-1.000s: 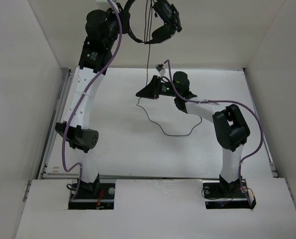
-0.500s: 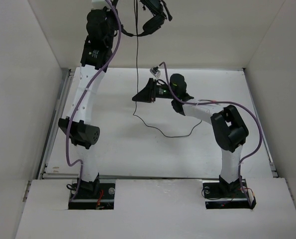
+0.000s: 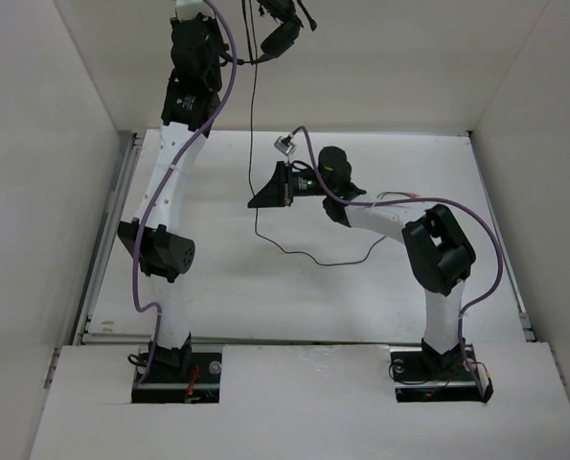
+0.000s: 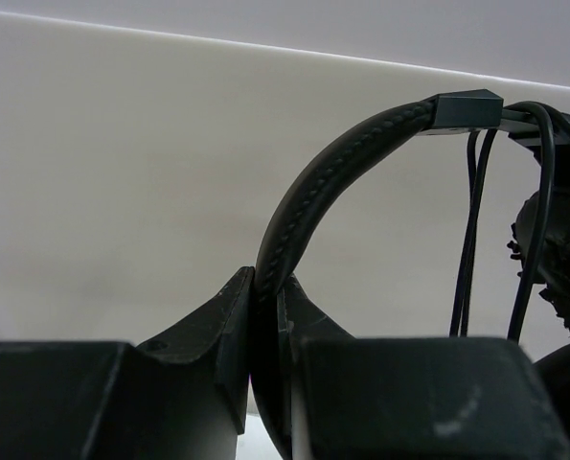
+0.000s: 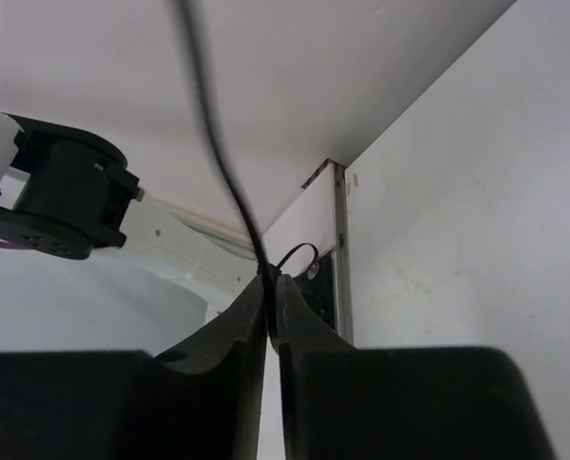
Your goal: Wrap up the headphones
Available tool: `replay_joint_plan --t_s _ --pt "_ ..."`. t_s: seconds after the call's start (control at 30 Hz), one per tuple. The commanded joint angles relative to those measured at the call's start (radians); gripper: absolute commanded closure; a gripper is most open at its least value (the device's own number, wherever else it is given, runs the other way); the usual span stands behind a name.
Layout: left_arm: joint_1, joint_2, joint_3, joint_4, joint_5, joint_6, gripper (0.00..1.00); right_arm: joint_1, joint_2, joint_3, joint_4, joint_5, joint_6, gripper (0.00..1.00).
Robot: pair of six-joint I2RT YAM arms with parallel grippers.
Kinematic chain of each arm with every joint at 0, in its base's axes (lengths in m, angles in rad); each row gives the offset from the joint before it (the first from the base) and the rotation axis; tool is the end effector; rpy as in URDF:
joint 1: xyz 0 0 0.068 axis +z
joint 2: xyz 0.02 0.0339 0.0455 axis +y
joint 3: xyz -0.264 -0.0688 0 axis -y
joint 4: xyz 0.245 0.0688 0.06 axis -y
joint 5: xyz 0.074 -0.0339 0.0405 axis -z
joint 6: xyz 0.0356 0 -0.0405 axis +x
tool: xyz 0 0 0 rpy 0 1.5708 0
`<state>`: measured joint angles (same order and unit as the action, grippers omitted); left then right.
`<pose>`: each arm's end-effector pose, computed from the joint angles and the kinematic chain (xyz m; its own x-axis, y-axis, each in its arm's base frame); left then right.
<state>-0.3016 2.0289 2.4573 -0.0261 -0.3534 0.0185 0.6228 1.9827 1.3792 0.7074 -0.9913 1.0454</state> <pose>0.4176 -0.1170 0.5487 0.3733 -0.0980 -0.9225 -0.0323 0.9924 -0.1185 0.3518 0.2893 0.2755 -0.8189 -0.0048 -0.5739 -0.5721 -0.0727 0.8169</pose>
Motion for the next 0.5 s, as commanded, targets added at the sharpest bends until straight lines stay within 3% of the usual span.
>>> replay_joint_plan --t_s 0.0,0.2,0.47 --pt "0.012 -0.019 0.022 0.156 -0.1 0.035 1.0 0.018 -0.057 0.044 -0.005 -0.041 -0.068 0.93" --pt "0.011 -0.032 -0.069 0.199 -0.14 0.058 1.0 0.021 -0.128 0.141 -0.388 -0.032 -0.332 0.99" --pt "0.012 -0.015 -0.099 0.21 -0.16 0.081 1.0 0.042 -0.197 0.242 -0.667 -0.009 -0.562 1.0"
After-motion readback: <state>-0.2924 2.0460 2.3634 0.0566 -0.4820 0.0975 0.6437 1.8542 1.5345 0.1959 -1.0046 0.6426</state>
